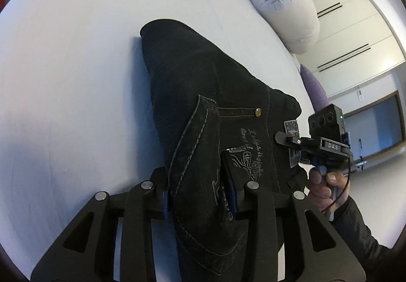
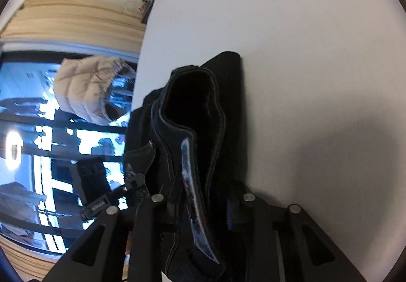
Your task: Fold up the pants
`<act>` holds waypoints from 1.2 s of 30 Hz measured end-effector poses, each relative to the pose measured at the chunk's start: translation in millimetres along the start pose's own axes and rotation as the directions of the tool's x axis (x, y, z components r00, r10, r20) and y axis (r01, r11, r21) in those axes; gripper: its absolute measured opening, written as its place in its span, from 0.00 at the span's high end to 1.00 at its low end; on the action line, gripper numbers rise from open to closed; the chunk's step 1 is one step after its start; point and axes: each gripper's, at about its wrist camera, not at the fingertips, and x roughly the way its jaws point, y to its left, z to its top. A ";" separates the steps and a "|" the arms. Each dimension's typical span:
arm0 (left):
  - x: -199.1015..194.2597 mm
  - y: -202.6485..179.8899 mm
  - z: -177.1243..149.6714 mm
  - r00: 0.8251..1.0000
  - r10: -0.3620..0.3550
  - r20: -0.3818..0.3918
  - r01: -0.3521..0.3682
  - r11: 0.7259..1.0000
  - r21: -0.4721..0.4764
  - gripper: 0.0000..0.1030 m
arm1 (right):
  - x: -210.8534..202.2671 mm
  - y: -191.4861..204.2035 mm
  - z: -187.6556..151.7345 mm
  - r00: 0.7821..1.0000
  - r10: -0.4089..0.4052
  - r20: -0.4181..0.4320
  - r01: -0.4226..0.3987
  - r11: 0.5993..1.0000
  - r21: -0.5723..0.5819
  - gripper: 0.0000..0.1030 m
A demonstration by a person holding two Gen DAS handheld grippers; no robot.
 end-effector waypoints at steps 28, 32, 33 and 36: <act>-223.0 -210.3 -165.5 0.723 0.250 0.645 -0.501 0.831 0.240 0.00 | -159.0 161.5 -217.8 0.711 -0.249 0.657 0.509 0.828 -0.236 0.13; -256.8 -228.5 -205.0 0.682 0.245 0.689 -0.537 0.807 0.245 0.00 | -184.7 189.1 -252.2 0.599 -0.213 0.772 0.590 0.769 -0.246 0.03; -264.4 -233.8 -214.8 0.642 0.252 0.724 -0.568 0.791 0.228 0.00 | -189.3 195.4 -258.9 0.580 -0.205 0.788 0.603 0.759 -0.246 0.02; -279.1 -244.2 -230.4 0.633 0.273 0.724 -0.585 0.782 0.216 0.00 | -199.2 215.7 -278.5 0.506 -0.193 0.841 0.656 0.719 -0.229 0.00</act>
